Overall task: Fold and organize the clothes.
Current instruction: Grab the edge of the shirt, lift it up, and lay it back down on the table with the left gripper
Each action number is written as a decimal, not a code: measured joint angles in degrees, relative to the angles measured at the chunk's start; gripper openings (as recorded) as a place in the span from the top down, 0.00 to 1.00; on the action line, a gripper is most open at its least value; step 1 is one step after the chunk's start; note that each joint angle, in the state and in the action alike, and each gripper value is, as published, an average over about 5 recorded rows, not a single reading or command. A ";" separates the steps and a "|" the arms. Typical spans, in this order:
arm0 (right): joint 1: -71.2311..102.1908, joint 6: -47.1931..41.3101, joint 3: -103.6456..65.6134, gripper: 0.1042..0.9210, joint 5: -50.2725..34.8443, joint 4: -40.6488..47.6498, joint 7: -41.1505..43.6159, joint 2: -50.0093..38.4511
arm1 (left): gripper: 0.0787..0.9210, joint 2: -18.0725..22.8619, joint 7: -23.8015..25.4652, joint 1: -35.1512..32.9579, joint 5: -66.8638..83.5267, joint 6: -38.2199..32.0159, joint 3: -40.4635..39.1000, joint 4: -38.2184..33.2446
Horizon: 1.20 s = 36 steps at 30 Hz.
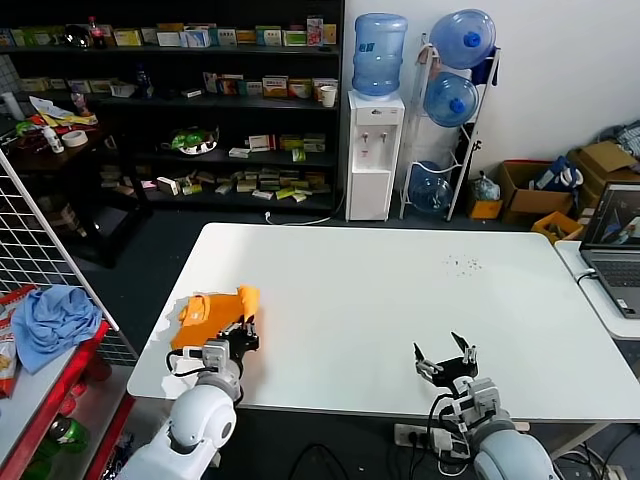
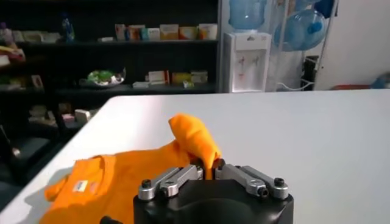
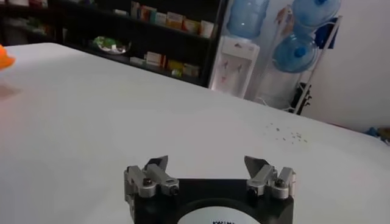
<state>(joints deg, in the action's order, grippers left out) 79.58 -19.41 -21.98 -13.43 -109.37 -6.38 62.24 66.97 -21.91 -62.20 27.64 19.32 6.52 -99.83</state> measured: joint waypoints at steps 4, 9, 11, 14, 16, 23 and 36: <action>0.25 0.05 -0.37 0.12 0.11 -0.01 -0.10 0.17 | 0.91 4.83 -0.19 0.68 -0.89 -0.80 -2.08 2.20; 0.46 0.21 -0.82 0.12 0.19 0.26 -0.16 0.26 | 0.91 10.59 -0.44 0.73 -2.24 -2.01 -4.29 5.08; 0.51 0.26 -0.98 0.12 0.18 0.38 -0.17 0.22 | 0.91 12.82 -0.54 0.68 -2.83 -2.64 -5.05 6.28; 0.53 0.31 -1.19 0.12 0.12 0.50 -0.22 0.15 | 0.91 16.09 -0.74 0.71 -3.68 -3.76 -6.03 8.12; 0.57 0.35 -1.34 0.12 0.08 0.58 -0.31 0.13 | 0.91 18.03 -0.89 0.83 -4.21 -4.58 -6.61 9.33; 1.11 0.50 -1.98 0.12 0.05 0.62 -0.66 -0.05 | 0.91 22.67 -0.65 1.40 -5.94 -7.58 -8.46 13.17; 1.61 0.16 -2.86 0.12 -0.35 0.02 -1.14 -0.25 | 0.60 25.05 3.36 2.30 -7.87 -13.79 -11.83 16.34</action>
<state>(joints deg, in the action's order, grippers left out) 81.18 -19.25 -24.84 -13.78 -109.35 -7.53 61.98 92.02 -18.55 -59.90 19.77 5.53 -5.31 -83.49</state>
